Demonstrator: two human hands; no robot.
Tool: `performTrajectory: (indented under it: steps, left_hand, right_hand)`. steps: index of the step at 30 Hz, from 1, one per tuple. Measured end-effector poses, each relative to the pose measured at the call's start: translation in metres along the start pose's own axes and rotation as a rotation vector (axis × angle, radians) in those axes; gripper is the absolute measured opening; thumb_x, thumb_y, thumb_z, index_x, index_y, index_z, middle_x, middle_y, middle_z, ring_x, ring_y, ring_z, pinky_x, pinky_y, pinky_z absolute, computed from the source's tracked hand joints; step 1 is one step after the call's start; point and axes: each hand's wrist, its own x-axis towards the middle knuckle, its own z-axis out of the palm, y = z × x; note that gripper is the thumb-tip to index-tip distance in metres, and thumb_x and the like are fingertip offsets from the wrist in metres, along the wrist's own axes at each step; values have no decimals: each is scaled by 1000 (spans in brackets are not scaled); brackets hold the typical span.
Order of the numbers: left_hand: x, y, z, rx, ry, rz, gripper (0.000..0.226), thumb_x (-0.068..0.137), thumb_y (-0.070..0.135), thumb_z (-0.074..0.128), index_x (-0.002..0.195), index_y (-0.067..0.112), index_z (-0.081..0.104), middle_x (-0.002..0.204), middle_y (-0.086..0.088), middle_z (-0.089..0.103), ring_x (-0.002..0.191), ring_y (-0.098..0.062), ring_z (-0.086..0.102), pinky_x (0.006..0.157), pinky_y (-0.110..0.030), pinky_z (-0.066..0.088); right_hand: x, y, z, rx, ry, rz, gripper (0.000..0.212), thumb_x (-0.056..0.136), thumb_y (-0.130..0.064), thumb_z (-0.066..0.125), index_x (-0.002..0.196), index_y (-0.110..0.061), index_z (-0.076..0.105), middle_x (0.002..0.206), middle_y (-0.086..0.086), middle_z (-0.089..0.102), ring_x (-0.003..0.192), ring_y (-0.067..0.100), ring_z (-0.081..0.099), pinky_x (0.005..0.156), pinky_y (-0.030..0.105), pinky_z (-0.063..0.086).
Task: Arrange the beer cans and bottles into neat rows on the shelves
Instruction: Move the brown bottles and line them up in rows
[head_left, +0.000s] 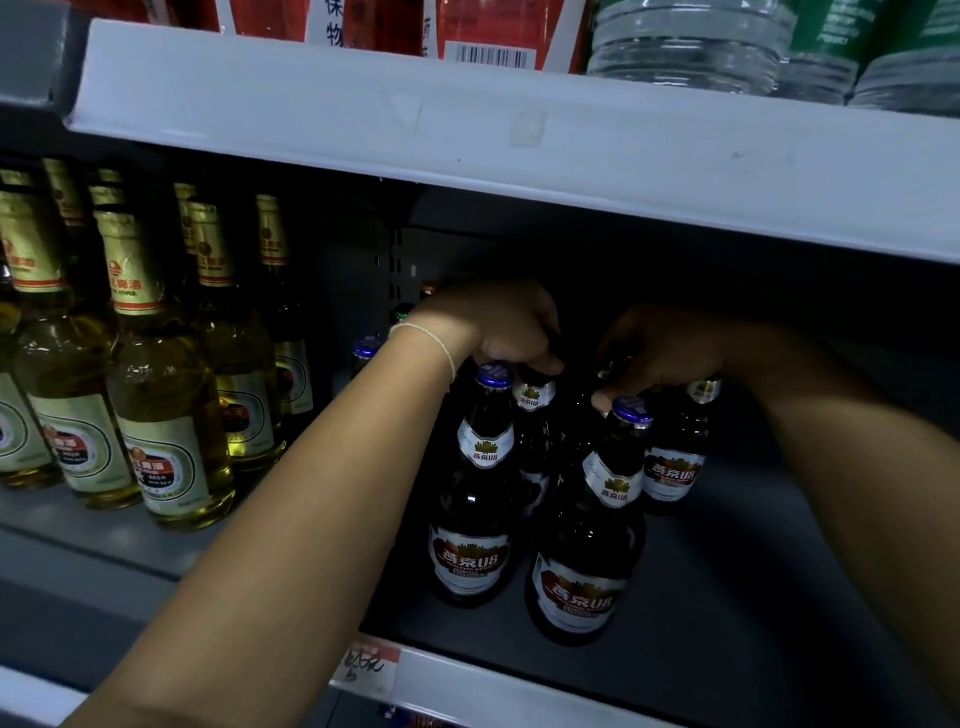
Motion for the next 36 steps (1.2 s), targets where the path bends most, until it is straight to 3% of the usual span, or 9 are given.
performTrajectory:
  steps: [4,7,12,17,21,24,27,32,36]
  left_hand:
    - [-37,1,-8,-82,356,44,26,88,31,69,112,23,63,104,3,69,75,-9,58,64,-17,48]
    - [-78,-9,16,-185,749,182,19,87,32,70,103,23,71,82,12,67,72,-7,59,67,-12,46]
    - [-116,-46,83,-127,866,310,46,88,39,64,129,19,58,118,12,59,109,-4,55,94,-12,41]
    - [-124,-70,135,-286,719,250,81,85,30,72,150,24,23,145,16,32,135,12,26,101,-3,31]
    - [-122,-82,165,-289,641,142,102,81,23,77,149,33,2,153,16,21,140,15,11,108,0,13]
    - [-119,-91,181,-357,580,40,115,80,27,78,147,43,-13,156,14,22,143,3,20,114,-12,22]
    - [-114,-97,186,-440,564,-33,107,74,29,82,152,35,9,146,12,43,135,-3,40,112,-27,36]
    - [-109,-96,187,-478,536,-15,90,70,22,86,144,26,34,124,18,58,117,10,50,92,0,36]
    - [-106,-95,190,-497,505,21,91,72,22,84,145,31,30,127,20,57,119,6,51,97,-4,38]
  right_hand:
    - [-26,-14,-3,34,204,14,40,84,-40,72,120,-25,64,98,-17,59,88,3,55,77,18,40]
    - [-55,-16,16,264,503,-33,14,87,-42,67,100,-39,66,81,-27,60,71,-9,54,64,10,37]
    - [-92,-25,83,821,944,-187,10,87,-27,69,89,-37,67,77,-33,69,74,-16,63,67,2,45]
    - [-100,-20,156,1035,787,-199,81,65,-65,78,133,-28,54,128,-8,65,120,9,61,94,25,52]
    - [-103,-18,200,975,642,-15,89,54,-38,90,133,-41,48,126,-19,62,117,1,60,95,31,53]
    - [-103,-19,215,944,617,48,97,57,-13,93,127,-56,40,122,-37,56,113,-15,54,86,8,48]
    - [-100,-20,222,971,598,101,92,58,-6,92,124,-47,43,105,-46,57,99,-23,55,73,-3,42]
    - [-98,-18,225,999,617,122,79,58,-2,91,111,-45,50,99,-39,63,93,-15,62,71,1,46]
    - [-100,-16,224,1004,609,116,78,60,-1,89,113,-44,51,102,-36,64,95,-13,62,72,1,46]
